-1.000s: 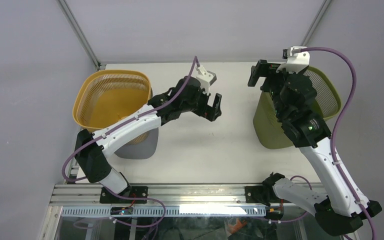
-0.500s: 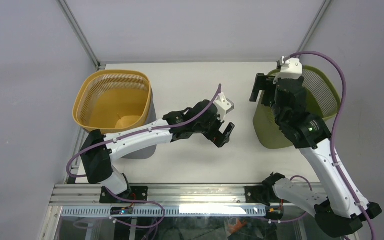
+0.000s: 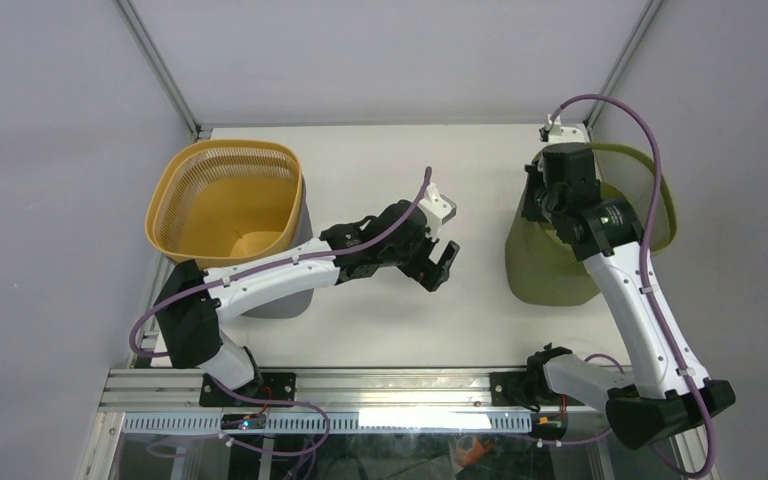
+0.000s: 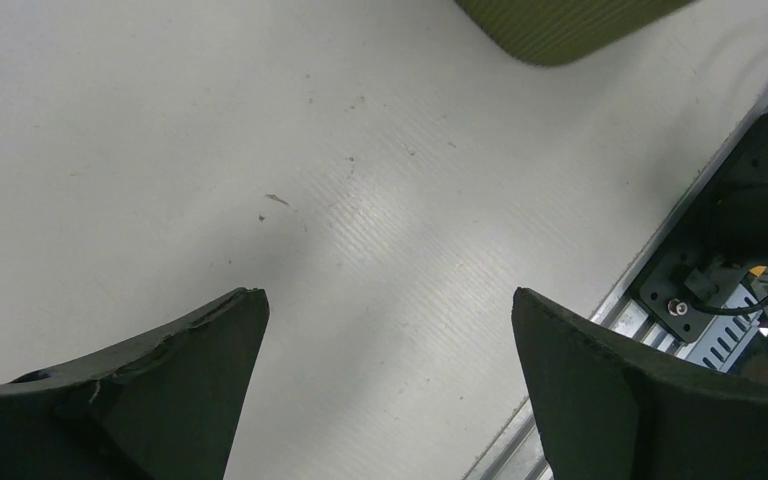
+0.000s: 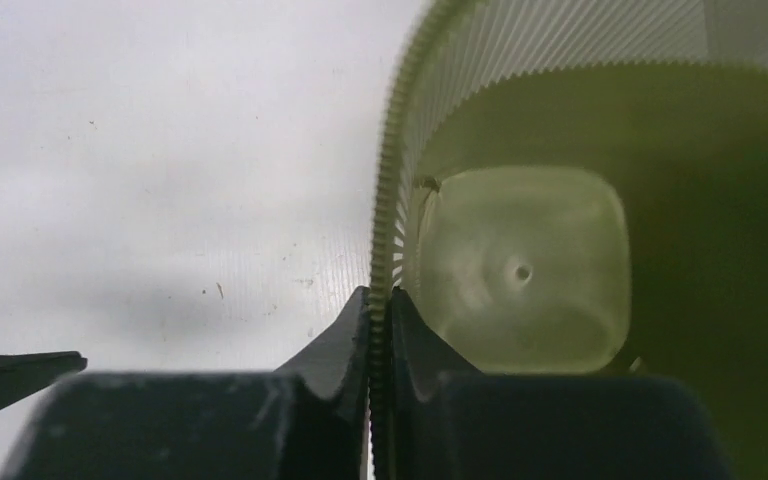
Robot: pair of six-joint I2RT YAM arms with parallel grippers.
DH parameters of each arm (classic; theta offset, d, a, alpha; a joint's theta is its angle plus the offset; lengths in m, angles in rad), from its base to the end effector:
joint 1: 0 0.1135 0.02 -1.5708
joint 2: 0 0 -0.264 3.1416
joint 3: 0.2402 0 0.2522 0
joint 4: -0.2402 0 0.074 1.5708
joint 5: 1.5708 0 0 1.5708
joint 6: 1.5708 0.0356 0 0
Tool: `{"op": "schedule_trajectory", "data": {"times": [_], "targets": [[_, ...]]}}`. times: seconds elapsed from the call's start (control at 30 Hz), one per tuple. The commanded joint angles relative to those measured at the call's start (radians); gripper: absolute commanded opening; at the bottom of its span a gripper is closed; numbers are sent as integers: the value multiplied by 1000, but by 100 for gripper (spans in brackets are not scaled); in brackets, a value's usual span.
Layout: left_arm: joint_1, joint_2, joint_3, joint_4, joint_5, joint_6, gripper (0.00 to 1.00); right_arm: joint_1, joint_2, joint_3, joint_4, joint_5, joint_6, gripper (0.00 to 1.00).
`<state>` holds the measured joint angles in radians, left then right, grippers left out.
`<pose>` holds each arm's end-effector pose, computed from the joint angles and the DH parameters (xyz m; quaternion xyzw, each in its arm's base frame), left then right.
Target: Turn the large container upside down
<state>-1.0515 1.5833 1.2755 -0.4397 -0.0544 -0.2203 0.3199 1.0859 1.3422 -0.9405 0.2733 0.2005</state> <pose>0.1780 -0.3075 0.2860 0.3599 0.8425 -0.2175 0.3366 0.1953 0.0546 0.3988 0.0049 0.8968 -0.0096 0.4423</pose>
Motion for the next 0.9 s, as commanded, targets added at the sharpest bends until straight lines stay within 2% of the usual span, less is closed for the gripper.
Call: {"op": "schedule_trajectory", "data": {"times": [0.0,0.13,0.23,0.37,0.5,0.67,0.87], "targets": [[13,-83,-10,57,-36,-9,99,0,22,81,2,-97,-3,0],[57,-127,-14,58,-18,-22,99,2,58,137,41,-176,10,0],[149,-173,-12,58,49,-53,99,5,81,165,139,-277,67,0],[265,-236,17,56,134,-101,99,15,129,172,338,-421,224,0],[314,-270,98,32,147,-102,99,53,200,198,520,-520,380,0],[357,-295,199,-10,161,-119,99,86,246,200,728,-582,546,0],[373,-314,232,-17,176,-133,99,73,208,122,826,-542,630,0]]}}
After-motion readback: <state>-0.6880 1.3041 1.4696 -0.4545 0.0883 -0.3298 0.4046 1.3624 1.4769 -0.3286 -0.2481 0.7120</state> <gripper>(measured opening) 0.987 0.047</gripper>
